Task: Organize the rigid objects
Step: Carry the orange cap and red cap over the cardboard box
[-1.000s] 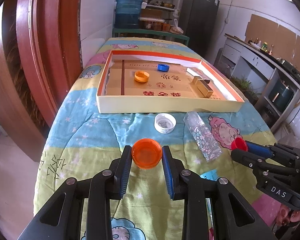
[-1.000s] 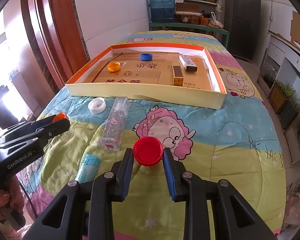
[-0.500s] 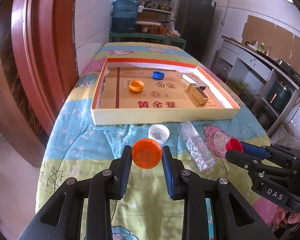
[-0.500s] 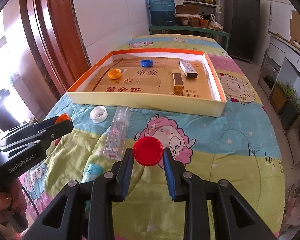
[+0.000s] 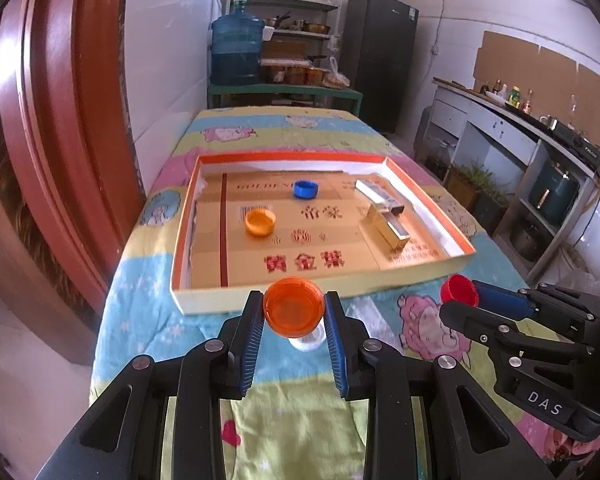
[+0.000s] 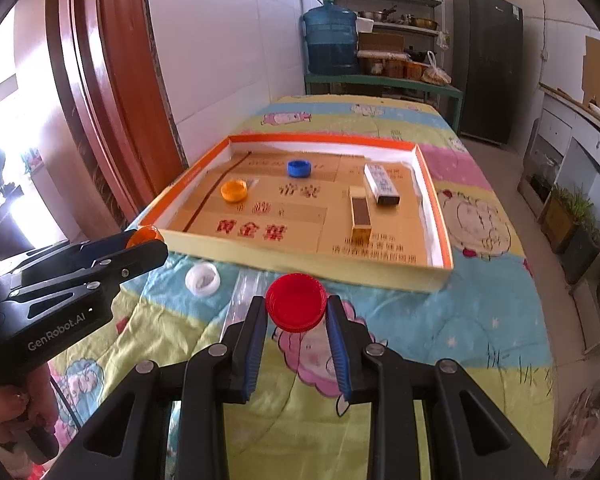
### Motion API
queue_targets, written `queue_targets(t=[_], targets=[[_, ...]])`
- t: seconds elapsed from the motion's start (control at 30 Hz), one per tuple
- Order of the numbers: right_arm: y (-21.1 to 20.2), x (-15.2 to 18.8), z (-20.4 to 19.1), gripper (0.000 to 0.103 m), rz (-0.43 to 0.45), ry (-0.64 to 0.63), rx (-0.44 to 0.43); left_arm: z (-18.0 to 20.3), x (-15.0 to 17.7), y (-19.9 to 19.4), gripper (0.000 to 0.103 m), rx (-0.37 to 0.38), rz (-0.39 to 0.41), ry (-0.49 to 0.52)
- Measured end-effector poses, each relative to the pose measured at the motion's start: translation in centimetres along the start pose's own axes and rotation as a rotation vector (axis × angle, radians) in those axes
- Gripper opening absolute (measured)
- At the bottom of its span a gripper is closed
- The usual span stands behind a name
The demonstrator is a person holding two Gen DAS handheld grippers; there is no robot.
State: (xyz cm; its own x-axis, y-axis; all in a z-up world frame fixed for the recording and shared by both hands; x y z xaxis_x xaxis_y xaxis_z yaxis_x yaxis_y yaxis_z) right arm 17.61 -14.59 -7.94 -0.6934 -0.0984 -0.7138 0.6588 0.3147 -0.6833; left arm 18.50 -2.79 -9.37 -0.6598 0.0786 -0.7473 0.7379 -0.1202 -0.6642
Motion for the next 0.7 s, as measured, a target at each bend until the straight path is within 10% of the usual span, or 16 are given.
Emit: queue_targets(t=[0.7], targets=[[1.4, -4.6, 0.5, 0.03, 0.045, -0.014, -0.019, -0.8, -5.1, 0.6, 0.031, -0.002, 0.043, -0.013]])
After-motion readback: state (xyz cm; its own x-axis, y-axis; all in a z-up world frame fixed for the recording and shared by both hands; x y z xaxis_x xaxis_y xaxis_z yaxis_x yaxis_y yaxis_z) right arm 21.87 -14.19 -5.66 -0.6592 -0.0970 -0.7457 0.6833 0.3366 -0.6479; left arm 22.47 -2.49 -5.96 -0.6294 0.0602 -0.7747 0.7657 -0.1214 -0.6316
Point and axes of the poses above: each gripper's, at about its wrist camera, not at the fingertips, and y roughly the way its jaws point, z to its right, x to its underside, the point moved 7 cm from there along y, roughly the way its jaws point, and after that the axes turned 7 degrees about -x, right-handed, at the moved point
